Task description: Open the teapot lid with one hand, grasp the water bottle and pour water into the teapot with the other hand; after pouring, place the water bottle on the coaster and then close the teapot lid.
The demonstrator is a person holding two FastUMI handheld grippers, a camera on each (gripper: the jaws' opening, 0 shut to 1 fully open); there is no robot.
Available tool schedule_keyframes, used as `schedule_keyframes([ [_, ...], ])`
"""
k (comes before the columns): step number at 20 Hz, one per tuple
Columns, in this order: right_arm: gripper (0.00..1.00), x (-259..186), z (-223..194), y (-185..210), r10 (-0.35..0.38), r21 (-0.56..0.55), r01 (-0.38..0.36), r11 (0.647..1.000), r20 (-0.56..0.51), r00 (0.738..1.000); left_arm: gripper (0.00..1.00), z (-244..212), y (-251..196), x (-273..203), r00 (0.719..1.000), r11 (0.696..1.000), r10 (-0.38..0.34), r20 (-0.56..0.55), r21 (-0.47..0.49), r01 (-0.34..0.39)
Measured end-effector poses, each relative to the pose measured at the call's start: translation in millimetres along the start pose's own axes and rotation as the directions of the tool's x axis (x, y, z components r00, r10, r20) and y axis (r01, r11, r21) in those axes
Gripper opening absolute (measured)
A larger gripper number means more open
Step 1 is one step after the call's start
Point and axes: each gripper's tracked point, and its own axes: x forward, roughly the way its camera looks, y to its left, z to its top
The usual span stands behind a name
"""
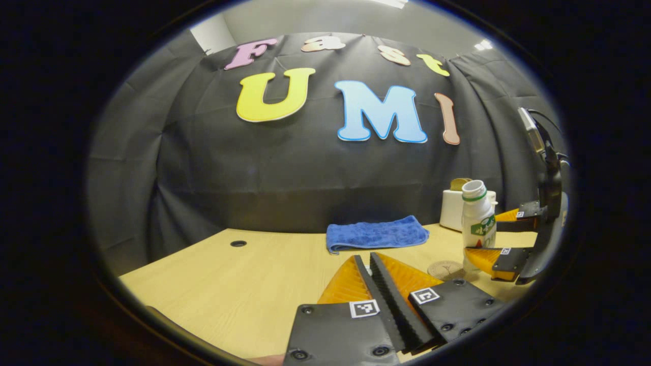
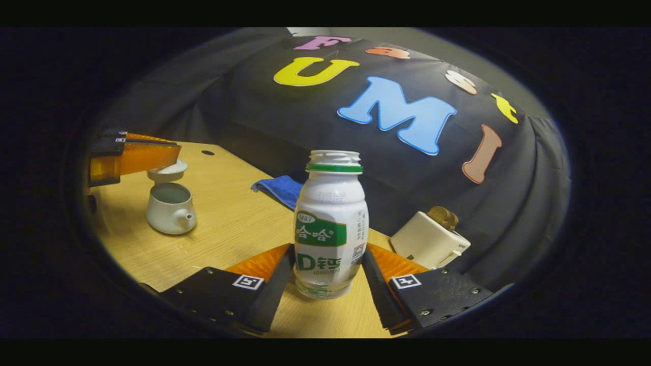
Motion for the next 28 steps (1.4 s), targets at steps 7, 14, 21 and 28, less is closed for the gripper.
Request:
schedule_keyframes([
  [7,0.76,-3.8,2.6,-12.3,-0.014,0.032,0.013,0.999,0.018,1.0,0.1,-8.8,-4.9,1.9,0.999,0.999,-0.012,-0.037,0.029,0.013],
  [14,0.77,-6.2,1.1,-18.7,-0.017,0.048,0.017,0.999,0.017,1.0,0.22,-13.0,-11.1,5.1,0.997,0.999,-0.003,-0.072,0.047,0.006],
  [21,0.77,-7.7,2.4,-18.8,-0.014,0.052,0.013,0.999,0.018,1.0,0.13,-23.6,-19.3,7.1,0.994,0.999,-0.008,-0.106,0.034,0.011],
  [28,0.77,-9.1,6.7,-16.3,-0.007,0.052,0.006,0.999,0.03,1.0,0.12,-27.8,-21.4,5.5,0.993,1.0,-0.01,-0.118,0.014,0.012],
])
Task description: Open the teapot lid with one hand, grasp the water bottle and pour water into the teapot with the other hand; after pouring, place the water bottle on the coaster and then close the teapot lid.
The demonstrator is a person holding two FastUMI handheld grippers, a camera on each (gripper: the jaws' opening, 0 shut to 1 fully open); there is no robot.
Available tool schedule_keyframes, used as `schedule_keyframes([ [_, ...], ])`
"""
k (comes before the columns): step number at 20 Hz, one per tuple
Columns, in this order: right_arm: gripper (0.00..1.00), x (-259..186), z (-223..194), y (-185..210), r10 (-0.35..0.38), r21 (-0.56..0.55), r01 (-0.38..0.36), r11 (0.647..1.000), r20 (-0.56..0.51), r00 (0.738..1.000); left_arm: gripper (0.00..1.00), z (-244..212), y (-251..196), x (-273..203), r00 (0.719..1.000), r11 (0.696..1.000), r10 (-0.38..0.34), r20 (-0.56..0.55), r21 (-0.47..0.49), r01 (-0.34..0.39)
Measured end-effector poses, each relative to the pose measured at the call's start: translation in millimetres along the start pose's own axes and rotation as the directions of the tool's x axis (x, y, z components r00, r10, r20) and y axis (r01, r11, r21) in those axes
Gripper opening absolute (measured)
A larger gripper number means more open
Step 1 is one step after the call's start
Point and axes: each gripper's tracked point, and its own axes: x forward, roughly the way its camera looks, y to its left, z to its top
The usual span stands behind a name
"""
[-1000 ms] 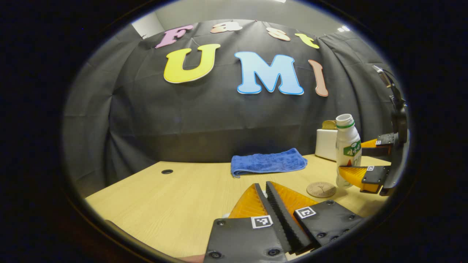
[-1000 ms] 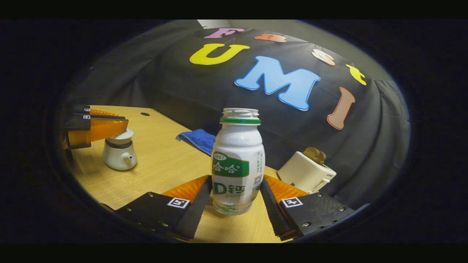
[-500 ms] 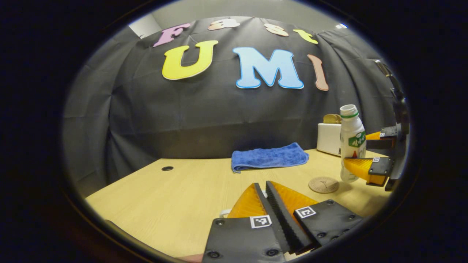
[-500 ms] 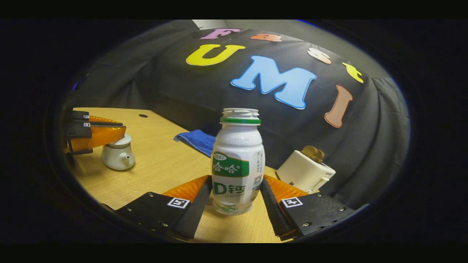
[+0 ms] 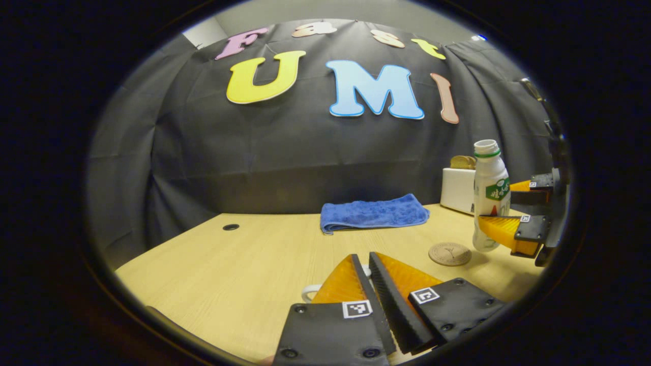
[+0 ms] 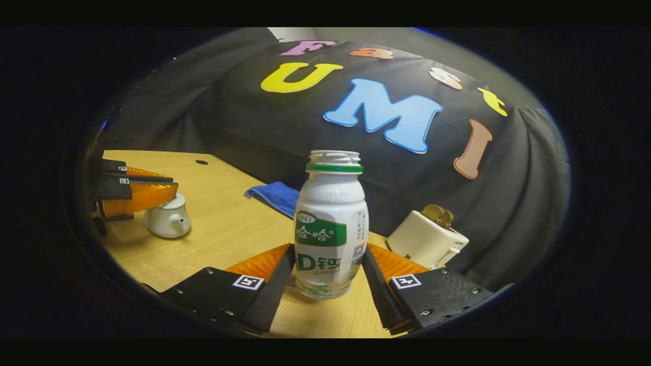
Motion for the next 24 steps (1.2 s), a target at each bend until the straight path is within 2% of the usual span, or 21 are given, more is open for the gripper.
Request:
schedule_keyframes([
  [1,0.77,-0.1,1.2,0.1,0.0,-0.001,0.0,1.0,0.001,1.0,1.0,-0.1,-0.5,0.2,1.0,1.0,-0.004,-0.001,-0.007,0.004],
  [2,0.76,-0.6,2.1,0.0,0.0,-0.001,0.0,1.0,0.002,1.0,0.14,-0.7,-0.9,0.5,1.0,1.0,-0.008,-0.001,-0.013,0.008],
  [3,0.76,0.1,1.6,0.7,0.002,0.0,-0.002,1.0,0.002,1.0,1.0,-0.3,-1.3,0.7,1.0,1.0,-0.01,-0.001,-0.015,0.01],
  [4,0.77,-0.7,1.6,1.9,0.003,-0.002,-0.003,1.0,0.001,1.0,0.13,-0.7,-1.0,0.6,1.0,1.0,-0.009,-0.002,-0.016,0.009],
  [6,0.76,-1.3,3.2,2.3,0.006,-0.002,-0.006,1.0,0.002,1.0,0.15,-0.7,-2.5,0.8,1.0,1.0,-0.008,-0.002,-0.018,0.008],
  [7,0.77,-1.1,2.2,2.3,0.005,-0.004,-0.005,1.0,0.002,1.0,0.12,0.0,-3.1,0.4,1.0,1.0,-0.003,-0.002,-0.019,0.003],
  [8,0.77,-1.3,2.5,1.9,0.003,-0.005,-0.003,1.0,0.004,1.0,0.15,-1.1,-2.5,0.8,1.0,1.0,-0.001,-0.003,-0.016,0.001],
  [9,0.75,-0.8,3.2,-0.1,0.0,-0.004,0.0,1.0,0.005,1.0,0.15,-0.9,-2.7,0.8,1.0,1.0,-0.001,-0.002,-0.018,0.001],
  [13,0.76,0.6,9.2,-1.8,-0.003,-0.021,0.003,1.0,0.013,1.0,0.15,0.0,-2.8,0.5,1.0,1.0,0.0,-0.002,-0.022,0.0],
  [14,0.76,1.1,9.0,-1.8,-0.004,-0.029,0.005,1.0,0.013,1.0,1.0,-0.1,-2.5,0.0,1.0,1.0,0.007,-0.003,-0.01,-0.007],
  [15,0.76,2.2,9.3,-1.5,-0.005,-0.031,0.005,1.0,0.015,1.0,1.0,1.8,-2.3,0.1,1.0,1.0,0.016,0.002,0.005,-0.016],
  [16,0.76,2.2,10.0,-1.5,-0.005,-0.029,0.005,1.0,0.013,1.0,0.15,3.0,-2.8,-0.7,1.0,0.999,0.026,0.004,0.024,-0.026],
  [17,0.76,2.5,8.5,-1.2,-0.002,-0.029,0.003,1.0,0.009,1.0,0.1,4.1,-3.1,-0.2,0.999,0.999,0.032,0.01,0.041,-0.033],
  [18,0.77,4.2,5.6,0.4,0.0,-0.03,0.0,1.0,0.004,1.0,0.16,5.9,-3.7,0.1,0.999,0.998,0.034,0.014,0.051,-0.035],
  [20,0.77,5.7,3.6,2.8,0.01,-0.031,-0.01,0.999,-0.007,1.0,0.2,7.5,-5.7,-0.2,0.999,0.999,0.026,0.02,0.038,-0.026],
  [21,0.77,7.5,3.6,2.9,0.013,-0.029,-0.013,0.999,-0.01,1.0,1.0,6.7,-6.0,-0.7,1.0,0.999,0.022,0.019,0.028,-0.022],
  [22,0.77,8.6,3.3,3.0,0.017,-0.022,-0.017,1.0,-0.01,1.0,0.2,7.5,-7.2,-0.4,1.0,1.0,0.02,0.018,0.024,-0.021],
  [24,0.77,13.8,3.5,4.2,0.031,-0.002,-0.031,1.0,-0.012,0.999,0.0,10.4,-5.5,-1.7,0.999,0.999,0.031,0.026,0.03,-0.032],
])
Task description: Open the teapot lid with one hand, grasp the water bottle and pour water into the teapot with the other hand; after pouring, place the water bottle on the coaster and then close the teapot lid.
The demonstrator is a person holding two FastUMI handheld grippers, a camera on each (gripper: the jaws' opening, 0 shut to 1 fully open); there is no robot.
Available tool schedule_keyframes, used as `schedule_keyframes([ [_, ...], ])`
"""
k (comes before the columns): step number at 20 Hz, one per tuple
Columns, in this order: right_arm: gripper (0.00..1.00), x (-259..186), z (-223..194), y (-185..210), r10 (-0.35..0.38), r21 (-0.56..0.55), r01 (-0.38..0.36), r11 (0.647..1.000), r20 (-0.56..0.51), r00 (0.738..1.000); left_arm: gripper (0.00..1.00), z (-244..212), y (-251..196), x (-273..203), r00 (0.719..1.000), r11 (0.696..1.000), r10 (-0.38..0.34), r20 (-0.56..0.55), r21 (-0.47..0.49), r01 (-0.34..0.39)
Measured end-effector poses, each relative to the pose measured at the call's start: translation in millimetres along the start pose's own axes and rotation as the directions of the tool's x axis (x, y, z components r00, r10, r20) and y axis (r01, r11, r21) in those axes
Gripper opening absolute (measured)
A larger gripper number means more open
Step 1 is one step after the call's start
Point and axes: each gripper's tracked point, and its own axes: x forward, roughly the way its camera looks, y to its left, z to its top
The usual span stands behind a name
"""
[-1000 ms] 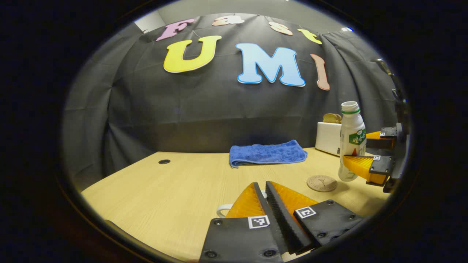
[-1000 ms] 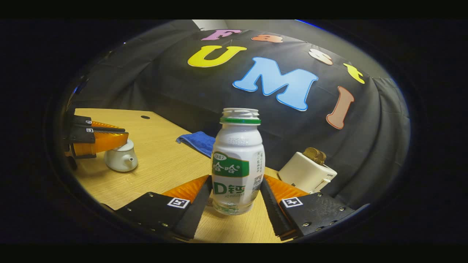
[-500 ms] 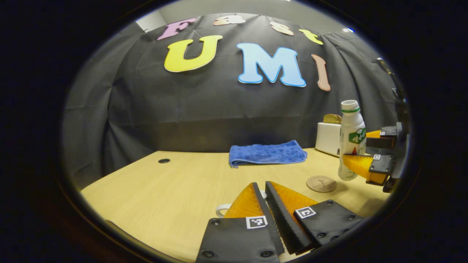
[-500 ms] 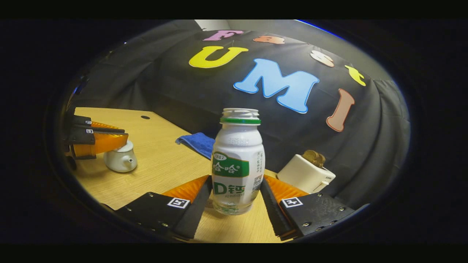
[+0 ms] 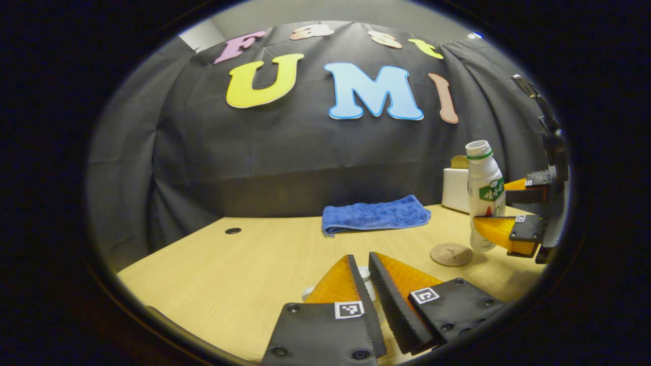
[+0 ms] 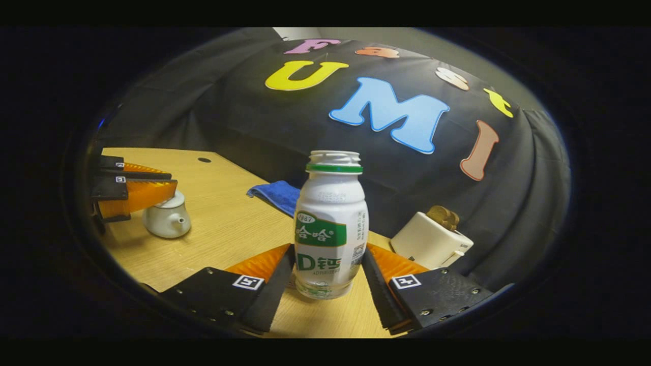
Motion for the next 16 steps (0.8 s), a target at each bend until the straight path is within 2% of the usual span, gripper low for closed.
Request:
schedule_keyframes([
  [1,0.76,3.1,0.4,0.8,0.009,0.014,-0.009,1.0,-0.001,1.0,0.2,2.8,1.6,-1.6,1.0,1.0,0.006,0.008,0.001,-0.006],
  [3,0.77,8.9,4.6,1.4,0.025,0.049,-0.026,0.998,0.007,1.0,0.2,8.0,4.4,-2.9,1.0,1.0,0.017,0.025,-0.003,-0.017],
  [4,0.76,11.5,6.8,1.7,0.033,0.07,-0.034,0.997,0.009,0.999,0.1,10.4,6.1,-3.9,0.999,1.0,0.018,0.032,-0.011,-0.018],
  [5,0.76,14.9,7.3,3.2,0.042,0.092,-0.043,0.995,0.012,0.999,0.2,12.7,9.0,-5.8,0.999,1.0,0.024,0.04,-0.017,-0.023],
  [9,0.76,23.5,9.2,4.7,0.072,0.173,-0.073,0.982,0.008,0.997,0.2,25.9,22.0,-13.3,0.996,0.998,0.044,0.075,-0.054,-0.041],
  [16,0.76,39.5,0.7,7.4,0.074,0.239,-0.07,0.968,-0.005,0.997,0.2,24.5,32.7,-15.9,0.996,0.996,0.055,0.071,-0.079,-0.049],
])
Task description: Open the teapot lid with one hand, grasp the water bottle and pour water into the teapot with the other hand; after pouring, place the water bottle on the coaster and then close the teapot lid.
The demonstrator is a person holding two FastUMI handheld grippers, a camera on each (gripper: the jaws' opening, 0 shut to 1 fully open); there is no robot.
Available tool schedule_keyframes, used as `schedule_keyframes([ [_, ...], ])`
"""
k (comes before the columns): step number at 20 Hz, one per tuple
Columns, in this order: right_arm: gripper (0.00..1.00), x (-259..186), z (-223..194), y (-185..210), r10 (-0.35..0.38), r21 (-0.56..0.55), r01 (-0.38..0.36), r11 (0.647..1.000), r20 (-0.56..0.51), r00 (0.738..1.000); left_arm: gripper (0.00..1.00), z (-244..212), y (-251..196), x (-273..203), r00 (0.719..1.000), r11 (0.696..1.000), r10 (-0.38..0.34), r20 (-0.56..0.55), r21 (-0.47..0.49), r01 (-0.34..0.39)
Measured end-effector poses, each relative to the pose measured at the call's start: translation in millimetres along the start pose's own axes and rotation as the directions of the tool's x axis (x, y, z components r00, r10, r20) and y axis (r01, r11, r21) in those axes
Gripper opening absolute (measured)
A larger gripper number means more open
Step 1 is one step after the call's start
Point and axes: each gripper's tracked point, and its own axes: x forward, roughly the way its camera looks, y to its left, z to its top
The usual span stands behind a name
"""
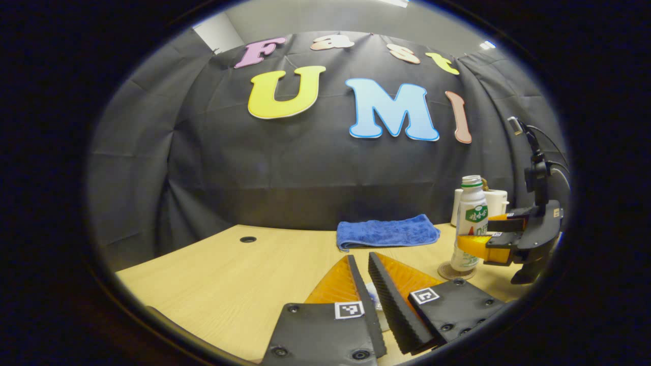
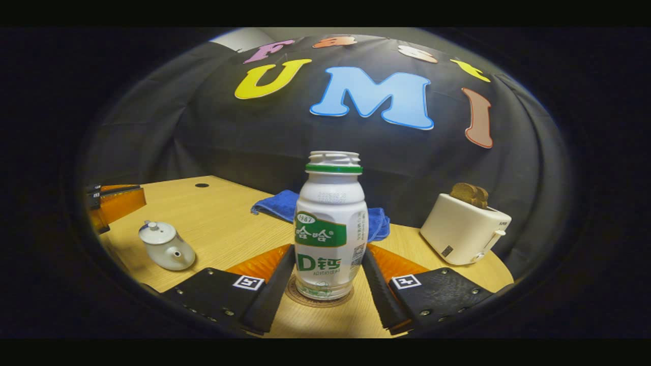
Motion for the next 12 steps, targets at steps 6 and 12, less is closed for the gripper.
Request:
schedule_keyframes([
  [6,0.76,5.8,-5.5,-2.7,-0.008,0.059,0.008,0.998,-0.001,1.0,1.0,-0.8,2.8,-1.7,1.0,1.0,0.008,-0.001,-0.001,-0.008],
  [12,0.78,4.3,-7.8,-3.9,-0.012,0.072,0.012,0.997,-0.002,1.0,0.15,-2.3,1.0,-0.7,1.0,1.0,0.002,-0.009,-0.003,-0.002],
])
